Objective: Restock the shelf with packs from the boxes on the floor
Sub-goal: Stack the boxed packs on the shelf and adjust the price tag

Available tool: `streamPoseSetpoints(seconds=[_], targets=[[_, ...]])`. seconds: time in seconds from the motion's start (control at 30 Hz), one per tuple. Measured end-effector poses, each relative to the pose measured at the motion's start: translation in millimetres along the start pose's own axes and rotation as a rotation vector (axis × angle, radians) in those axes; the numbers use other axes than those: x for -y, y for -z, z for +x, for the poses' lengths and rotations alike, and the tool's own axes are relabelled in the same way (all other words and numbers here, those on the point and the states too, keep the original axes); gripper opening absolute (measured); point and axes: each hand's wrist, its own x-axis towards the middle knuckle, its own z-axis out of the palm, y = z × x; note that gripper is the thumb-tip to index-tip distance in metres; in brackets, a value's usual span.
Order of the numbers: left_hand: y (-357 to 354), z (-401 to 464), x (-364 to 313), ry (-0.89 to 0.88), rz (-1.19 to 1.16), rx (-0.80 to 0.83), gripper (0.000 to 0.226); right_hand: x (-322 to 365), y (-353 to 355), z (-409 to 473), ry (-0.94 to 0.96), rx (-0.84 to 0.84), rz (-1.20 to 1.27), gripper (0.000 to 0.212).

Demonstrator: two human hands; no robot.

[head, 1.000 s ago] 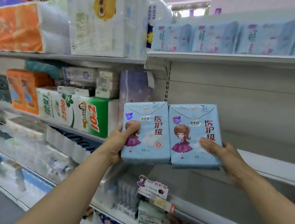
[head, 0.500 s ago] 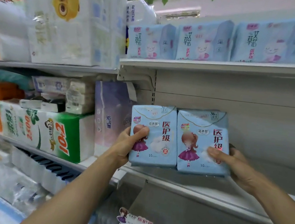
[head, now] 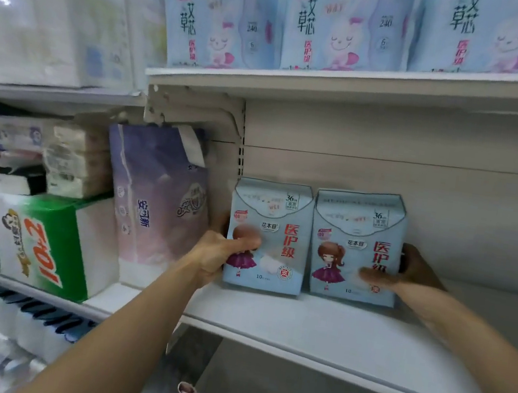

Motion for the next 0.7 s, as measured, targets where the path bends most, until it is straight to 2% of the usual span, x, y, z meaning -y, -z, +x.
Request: streamPoseSetpoints(seconds=[0.07, 0.1, 0.13, 0.17, 0.23, 0.27, 0.33, 0.4, 0.47, 0.5, 0.57, 0.63, 0.7], targets=[[-0.5, 4.7, 0.1, -0.010, 0.007, 0.014, 0.051, 0.4, 1.3, -0.8, -0.007, -0.063, -0.034, 0.057], [-0.2, 6.0, -0.3, -0.020, 0.012, 0.025, 0.060, -0.2, 1.3, -0.5, -0.023, -0.093, -0.047, 0.057], [0.5, 7.8, 0.0, -0.035, 0.020, 0.036, 0.069, 0.8, -0.2, -1.3, -0.041, -0.126, -0.065, 0.068], [1.0, 9.7, 0.4, -0.048, 0.017, 0.046, 0.075, -0.4, -1.7, -0.6, -0.055, -0.168, -0.074, 0.087], [3.1, 11.5, -0.3, -0.058, 0.006, 0.066, 0.079, 5.7, -10.0, -0.4, -0.085, -0.347, -0.107, 0.120], [5.4, 12.0, -0.6, -0.058, 0.003, 0.080, 0.080, 15.0, -17.5, -3.8, -0.057, -0.465, -0.121, 0.124], [7.7, 11.9, -0.1, -0.058, 0.005, 0.107, 0.080, 36.6, -33.2, -14.4, 0.126, -0.669, -0.137, 0.104], [8.9, 9.0, 0.5, -0.051, 0.018, 0.120, 0.080, 59.1, -54.2, -27.4, 0.452, -0.738, -0.290, 0.080], [11.7, 7.8, 1.7, -0.055, 0.038, 0.113, 0.078, 77.5, -85.2, -37.9, 0.678, -0.620, -0.528, 0.064], [12.7, 7.2, 2.3, -0.064, 0.055, 0.111, 0.076, 79.7, -100.3, -40.1, 0.669, -0.503, -0.633, 0.060], [16.8, 6.8, 5.8, -0.091, 0.137, 0.098, 0.070, 79.9, -128.3, -40.8, 0.442, -0.307, -0.791, 0.060], [23.4, 6.4, 11.5, -0.113, 0.245, 0.070, 0.063, 70.6, -146.9, -34.8, 0.215, -0.236, -0.880, 0.065], [27.5, 7.0, 17.5, -0.118, 0.340, 0.036, 0.062, 60.4, -156.3, -23.9, 0.177, -0.227, -0.902, 0.068]])
